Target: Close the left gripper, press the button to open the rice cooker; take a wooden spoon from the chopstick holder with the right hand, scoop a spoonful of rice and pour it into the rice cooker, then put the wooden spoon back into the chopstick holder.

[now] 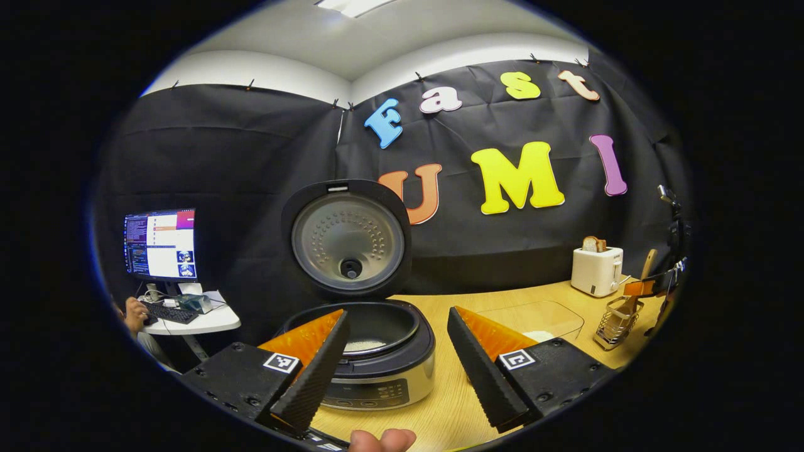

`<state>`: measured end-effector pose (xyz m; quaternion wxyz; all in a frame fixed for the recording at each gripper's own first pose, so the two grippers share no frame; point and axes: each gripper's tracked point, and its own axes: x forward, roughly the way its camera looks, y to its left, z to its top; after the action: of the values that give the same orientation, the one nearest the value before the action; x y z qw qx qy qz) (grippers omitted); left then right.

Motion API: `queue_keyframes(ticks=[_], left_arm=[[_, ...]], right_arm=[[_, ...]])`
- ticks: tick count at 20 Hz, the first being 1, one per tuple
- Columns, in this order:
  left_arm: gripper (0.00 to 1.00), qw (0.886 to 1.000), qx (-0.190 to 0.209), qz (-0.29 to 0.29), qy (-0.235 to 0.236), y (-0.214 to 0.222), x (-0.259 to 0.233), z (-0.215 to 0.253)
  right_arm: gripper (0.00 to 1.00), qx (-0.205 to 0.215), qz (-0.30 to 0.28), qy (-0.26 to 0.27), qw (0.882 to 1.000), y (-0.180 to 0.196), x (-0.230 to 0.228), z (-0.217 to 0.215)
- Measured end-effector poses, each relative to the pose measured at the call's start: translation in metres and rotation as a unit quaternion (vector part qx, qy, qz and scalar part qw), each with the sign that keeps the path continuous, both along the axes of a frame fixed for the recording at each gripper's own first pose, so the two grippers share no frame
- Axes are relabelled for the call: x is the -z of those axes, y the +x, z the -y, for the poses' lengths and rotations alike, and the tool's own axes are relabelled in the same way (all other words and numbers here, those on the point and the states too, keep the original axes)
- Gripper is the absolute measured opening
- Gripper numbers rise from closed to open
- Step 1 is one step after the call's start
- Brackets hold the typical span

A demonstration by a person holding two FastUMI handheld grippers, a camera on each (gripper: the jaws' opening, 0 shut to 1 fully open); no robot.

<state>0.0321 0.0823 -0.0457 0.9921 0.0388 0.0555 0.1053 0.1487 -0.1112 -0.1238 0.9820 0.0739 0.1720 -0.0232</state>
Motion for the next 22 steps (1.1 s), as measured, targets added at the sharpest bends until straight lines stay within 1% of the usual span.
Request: queue_keyframes(ticks=[3, 4, 5, 7, 10, 11, 13, 17, 20, 22], left_arm=[[0.99, 1.0, 0.012, 0.007, -0.023, 0.003, 0.001, 0.003], [0.99, 1.0, 0.014, 0.006, -0.027, 0.003, 0.002, 0.002], [0.99, 0.999, 0.013, 0.007, -0.028, 0.003, 0.002, 0.0], [0.99, 0.999, 0.015, 0.012, -0.029, 0.001, 0.001, -0.002], [0.99, 0.999, 0.011, 0.012, -0.034, -0.003, 0.003, -0.008], [0.99, 0.999, 0.012, 0.01, -0.036, -0.004, 0.005, -0.008], [0.99, 0.999, 0.017, 0.013, -0.038, -0.005, 0.002, -0.008], [0.99, 0.998, 0.037, 0.008, -0.048, -0.008, 0.004, -0.003], [0.99, 0.999, 0.033, 0.008, -0.041, -0.012, 0.001, -0.013], [0.99, 0.999, 0.029, 0.01, -0.039, -0.014, -0.002, -0.019]], right_arm=[[0.09, -0.011, -0.002, -0.045, 0.999, 0.0, -0.002, -0.009], [0.09, -0.011, -0.001, -0.046, 0.999, -0.003, -0.006, -0.012], [0.0, -0.014, 0.005, -0.048, 0.999, -0.004, -0.012, -0.012], [0.0, -0.011, 0.017, -0.05, 0.999, -0.003, -0.026, -0.009], [0.01, -0.007, 0.028, -0.04, 0.999, -0.002, -0.05, -0.007], [0.0, -0.007, 0.03, -0.037, 0.999, -0.002, -0.058, -0.008], [0.01, -0.01, 0.04, -0.039, 0.998, -0.001, -0.078, -0.014], [0.0, -0.038, 0.07, -0.048, 0.996, 0.007, -0.118, -0.052], [0.0, -0.07, 0.085, -0.049, 0.993, 0.021, -0.14, -0.096], [0.0, -0.091, 0.09, -0.053, 0.99, 0.034, -0.143, -0.128]])
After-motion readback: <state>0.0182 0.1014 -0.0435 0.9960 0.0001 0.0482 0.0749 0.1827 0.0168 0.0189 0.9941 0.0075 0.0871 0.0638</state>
